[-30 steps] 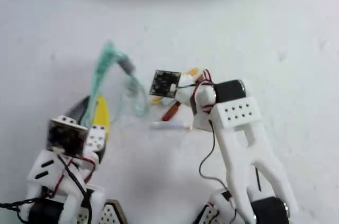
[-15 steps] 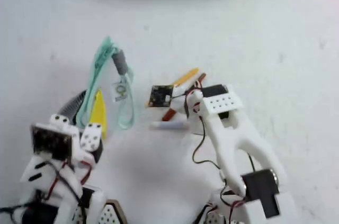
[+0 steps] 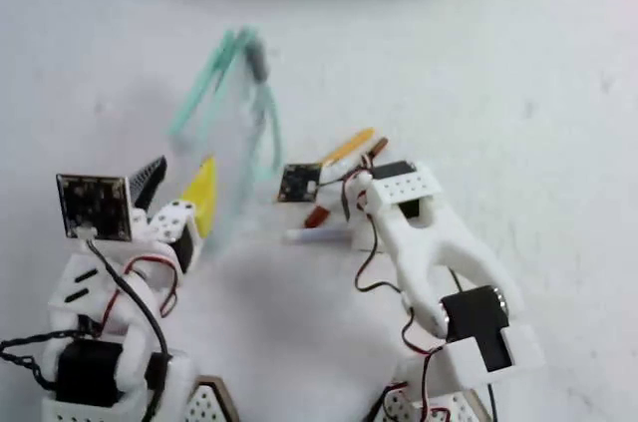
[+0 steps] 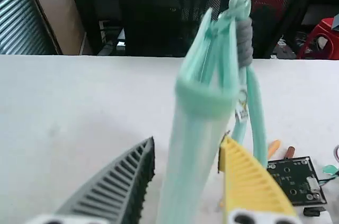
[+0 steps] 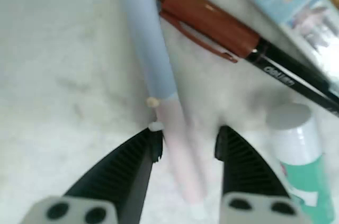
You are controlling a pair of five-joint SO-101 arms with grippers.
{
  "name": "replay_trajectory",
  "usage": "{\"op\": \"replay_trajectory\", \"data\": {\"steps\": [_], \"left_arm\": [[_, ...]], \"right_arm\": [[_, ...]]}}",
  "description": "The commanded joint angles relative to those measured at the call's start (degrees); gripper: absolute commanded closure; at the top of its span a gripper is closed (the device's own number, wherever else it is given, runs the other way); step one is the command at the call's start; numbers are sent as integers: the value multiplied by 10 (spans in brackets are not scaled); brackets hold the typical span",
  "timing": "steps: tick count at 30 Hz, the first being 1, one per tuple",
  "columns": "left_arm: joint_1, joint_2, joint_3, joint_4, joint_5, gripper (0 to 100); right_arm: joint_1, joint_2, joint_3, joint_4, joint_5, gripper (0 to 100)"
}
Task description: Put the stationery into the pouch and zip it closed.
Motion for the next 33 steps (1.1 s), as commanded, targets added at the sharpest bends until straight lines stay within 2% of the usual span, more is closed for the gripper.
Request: {"op": "replay_trajectory", "data": {"steps": [1,5,12,21,25,30,33], "left_arm": [[9,0,33,-13,5,779],[39,-41,87,-43,4,779],[38,-148,168,-104,4,782],[39,-142,171,-103,4,791],[39,-142,171,-103,4,821],[39,-142,171,-101,4,823],[42,-142,171,-87,4,823]], "right_arm": [[-26,1,1,0,4,986],[-23,-2,1,1,3,981],[19,-20,-3,37,6,981],[90,-212,1,163,6,981],[78,-315,28,228,6,981],[22,-383,135,203,6,981],[18,-390,165,153,3,977]]}}
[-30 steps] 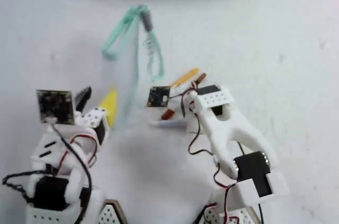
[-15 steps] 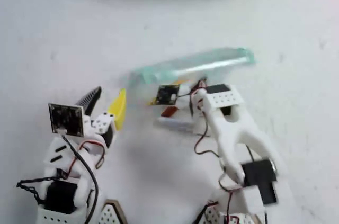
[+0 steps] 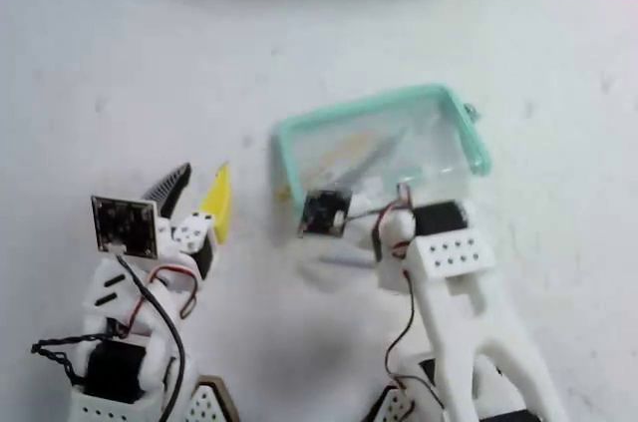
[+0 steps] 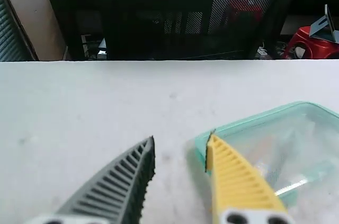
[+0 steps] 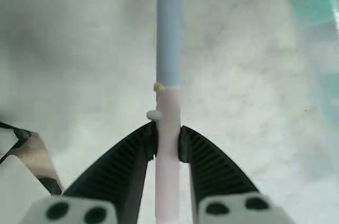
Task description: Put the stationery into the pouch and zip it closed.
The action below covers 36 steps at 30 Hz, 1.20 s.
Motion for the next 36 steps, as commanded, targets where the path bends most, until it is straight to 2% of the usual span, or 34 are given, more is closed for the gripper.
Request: {"op": "replay_trajectory", "data": {"steps": [1,3,7,9,13,19,23,31,36], "left_arm": [[6,-5,-3,2,3,823],[6,-5,-3,2,3,823],[6,-5,-3,5,3,823],[6,-5,-3,5,3,823],[6,-5,-3,5,3,823],[6,-5,-3,5,3,823],[6,-5,-1,5,3,823],[6,-5,19,-14,-23,823],[7,-5,19,-14,-23,823]], "right_arm": [[0,-22,18,-54,3,974],[17,-22,19,-79,2,925],[65,-22,19,-137,-59,709],[81,-27,19,-151,-72,653],[109,-33,-6,-141,-71,701],[225,-19,-126,-188,-75,779],[262,101,-188,-229,-75,779],[303,364,-366,-233,-98,777],[313,472,-425,-230,-68,688]]}}
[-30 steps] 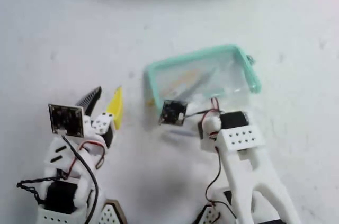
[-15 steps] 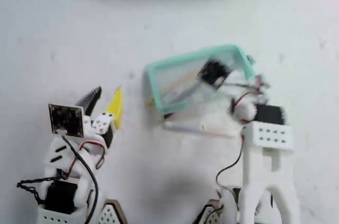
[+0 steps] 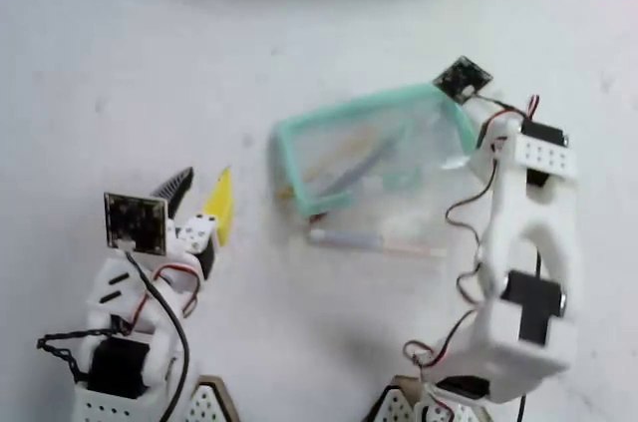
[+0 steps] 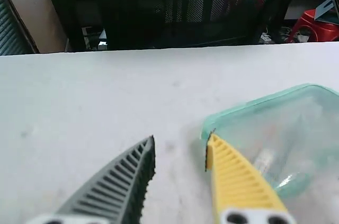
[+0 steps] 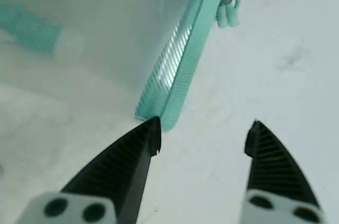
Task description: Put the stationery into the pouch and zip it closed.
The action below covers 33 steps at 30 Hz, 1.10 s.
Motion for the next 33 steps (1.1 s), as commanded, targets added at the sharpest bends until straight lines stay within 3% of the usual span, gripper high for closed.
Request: {"op": "replay_trajectory", "data": {"steps": [1,9,14,22,29,33], "left_arm": [[7,-4,-4,-14,-4,823],[7,-4,-4,-15,-4,823],[7,-4,-4,-16,-6,823],[7,-4,-4,-16,-6,823],[8,-4,-4,-16,-6,823],[8,-4,-4,-14,-6,823]], "right_arm": [[4,53,-51,-8,24,686],[-34,95,-57,80,138,693],[-64,64,-55,155,147,796],[-78,-26,-12,277,201,760],[-125,-138,134,201,193,760],[-174,-178,195,103,91,761]]}}
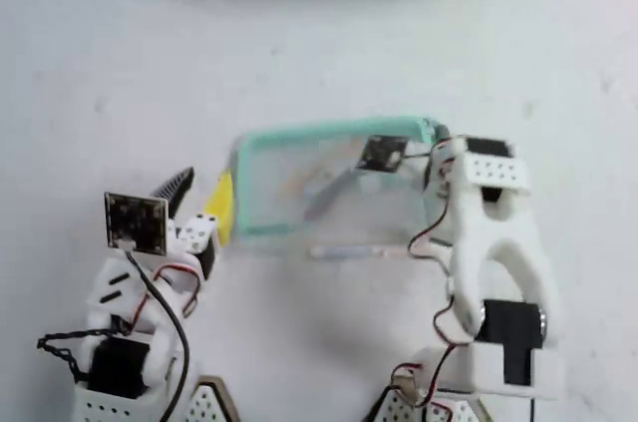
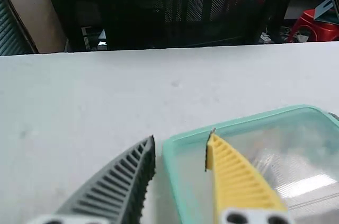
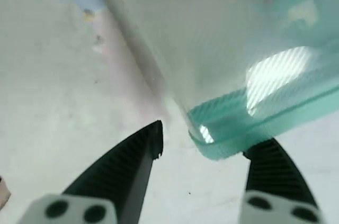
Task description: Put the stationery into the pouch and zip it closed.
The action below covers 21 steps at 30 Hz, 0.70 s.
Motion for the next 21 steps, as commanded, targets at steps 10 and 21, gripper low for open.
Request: {"op": "replay_trajectory", "data": {"steps": [10,21], "left_arm": [[7,-4,-4,-13,-6,823],[7,-4,-4,-15,-6,823]], "right_arm": [[-97,-82,96,-208,-132,930],[-131,-242,95,-173,-180,980]]}}
